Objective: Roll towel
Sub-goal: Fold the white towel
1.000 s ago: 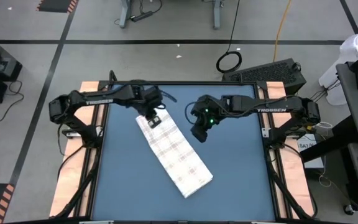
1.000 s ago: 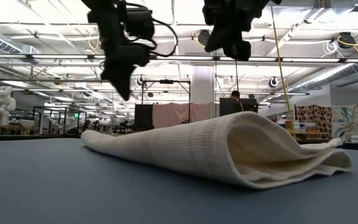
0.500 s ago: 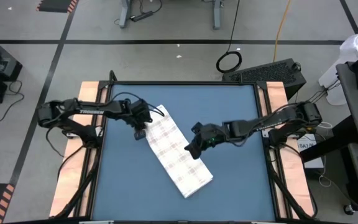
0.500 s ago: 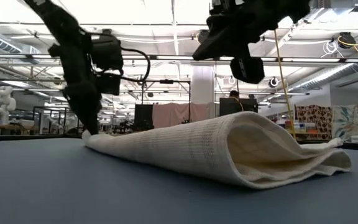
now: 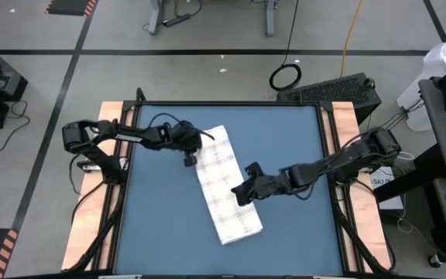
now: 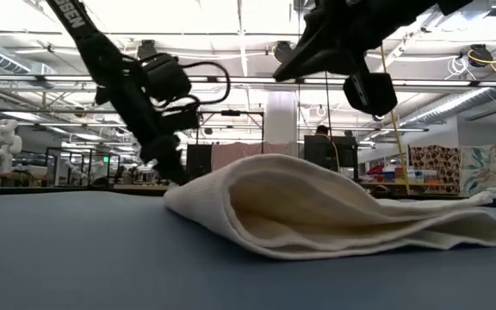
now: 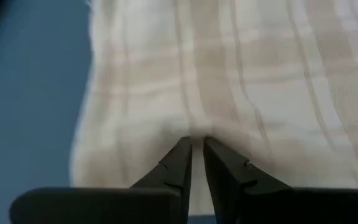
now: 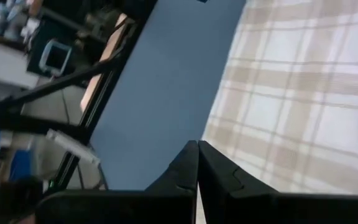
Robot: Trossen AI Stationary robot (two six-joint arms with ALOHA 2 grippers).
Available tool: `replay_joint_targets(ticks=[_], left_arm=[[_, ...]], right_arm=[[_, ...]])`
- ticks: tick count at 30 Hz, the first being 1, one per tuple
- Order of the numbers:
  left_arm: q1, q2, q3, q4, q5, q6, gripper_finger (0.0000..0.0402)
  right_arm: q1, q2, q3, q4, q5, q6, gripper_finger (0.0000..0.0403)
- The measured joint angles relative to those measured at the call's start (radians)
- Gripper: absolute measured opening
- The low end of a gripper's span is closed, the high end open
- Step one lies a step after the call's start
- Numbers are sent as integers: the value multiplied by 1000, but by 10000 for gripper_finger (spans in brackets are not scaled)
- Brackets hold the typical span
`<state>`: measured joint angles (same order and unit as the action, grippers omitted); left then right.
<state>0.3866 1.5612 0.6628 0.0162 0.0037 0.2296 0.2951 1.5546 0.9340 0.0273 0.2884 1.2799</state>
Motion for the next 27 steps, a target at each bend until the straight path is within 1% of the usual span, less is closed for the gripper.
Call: replay_joint_targets(ticks=[3, 5, 7, 9, 12, 15, 18, 21, 23, 27], left_arm=[[0, -9, 60, -88, -52, 45, 51], [2, -31, 127, -220, -110, 41, 51], [9, -57, 200, -375, -121, 41, 51], [20, -79, 254, -535, -80, 21, 51], [36, -127, 288, -671, 50, -70, 51], [43, -168, 280, -737, 176, -174, 51], [34, -194, 275, -779, 244, -272, 51], [25, -221, 275, -802, 258, -342, 51], [17, -242, 275, -789, 256, -382, 51], [17, -254, 275, -778, 233, -427, 51]], right_arm=[[-20, 28, 0, 1, 21, 57, 0], [-47, 52, 0, 4, 27, 92, 0], [-82, 73, 0, 7, 25, 125, 0], [-126, 96, 9, 9, 24, 137, 0], [-206, 130, 38, 4, 8, 59, 0], [-303, 166, 68, 8, -82, -78, 0], [-397, 220, 79, 2, -213, -207, 0], [-476, 284, 83, 2, -334, -306, 0], [-516, 321, 83, 2, -406, -359, 0], [-567, 375, 84, -15, -480, -413, 0]])
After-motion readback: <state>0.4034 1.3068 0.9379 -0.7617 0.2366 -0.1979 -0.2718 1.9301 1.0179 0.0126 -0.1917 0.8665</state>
